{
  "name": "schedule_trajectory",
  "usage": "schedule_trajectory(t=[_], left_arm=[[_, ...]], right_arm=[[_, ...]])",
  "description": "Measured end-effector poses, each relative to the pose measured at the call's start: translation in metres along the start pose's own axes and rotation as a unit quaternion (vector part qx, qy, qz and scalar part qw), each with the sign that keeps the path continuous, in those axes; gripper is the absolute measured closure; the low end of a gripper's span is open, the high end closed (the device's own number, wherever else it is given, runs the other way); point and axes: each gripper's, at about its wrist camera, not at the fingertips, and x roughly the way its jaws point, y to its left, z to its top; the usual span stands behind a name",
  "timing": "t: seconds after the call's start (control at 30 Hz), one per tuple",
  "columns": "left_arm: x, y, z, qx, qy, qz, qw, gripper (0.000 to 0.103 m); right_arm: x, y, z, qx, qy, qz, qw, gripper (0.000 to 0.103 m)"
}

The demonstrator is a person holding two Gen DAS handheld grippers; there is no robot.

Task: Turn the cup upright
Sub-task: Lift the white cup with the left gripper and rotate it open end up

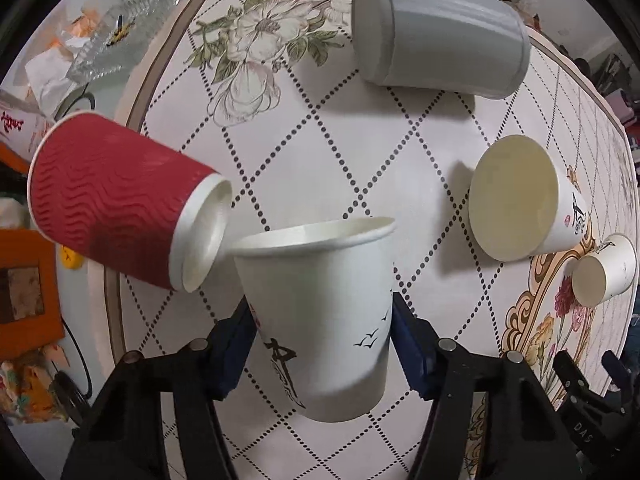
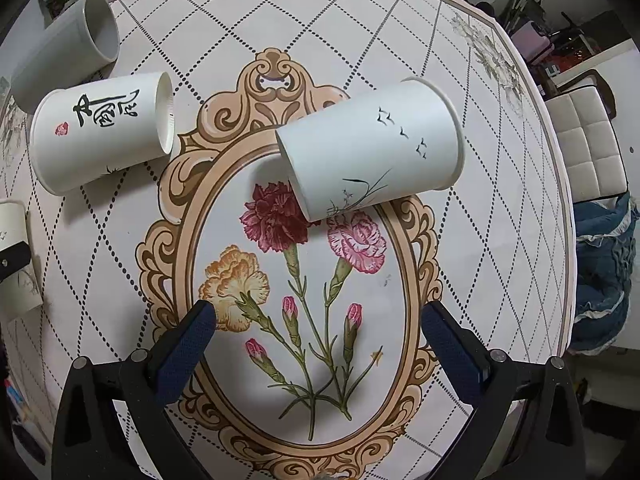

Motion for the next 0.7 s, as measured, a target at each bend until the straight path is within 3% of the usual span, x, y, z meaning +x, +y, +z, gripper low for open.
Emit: schedule_trajectory(t=[0.2, 0.37, 0.6, 0.7], left_arm=[[-0.015, -0.003, -0.015, 0.014, -0.012, 0.007, 0.9998, 0.043], [-0.051, -0.017, -0.041, 0.031, -0.033, 0.012, 0.9989, 0.043], [-0.097, -0.046, -0.097, 0.045, -0.052, 0.015, 0.9975, 0.043], [-0.097, -0.063, -0.11, 0.055, -0.051, 0.02, 0.997, 0.043]], right_arm=[[-0.01, -0.002, -0.008, -0.003, -0.006, -0.002, 1.0, 0.0], [-0.019, -0.008, -0.019, -0.013, -0.012, -0.004, 1.0, 0.0], [-0.026, -0.04, -0.047, -0.006, -0.021, 0.003, 1.0, 0.0], [-0.026, -0.059, -0.06, -0.004, -0.024, 0.007, 1.0, 0.0]])
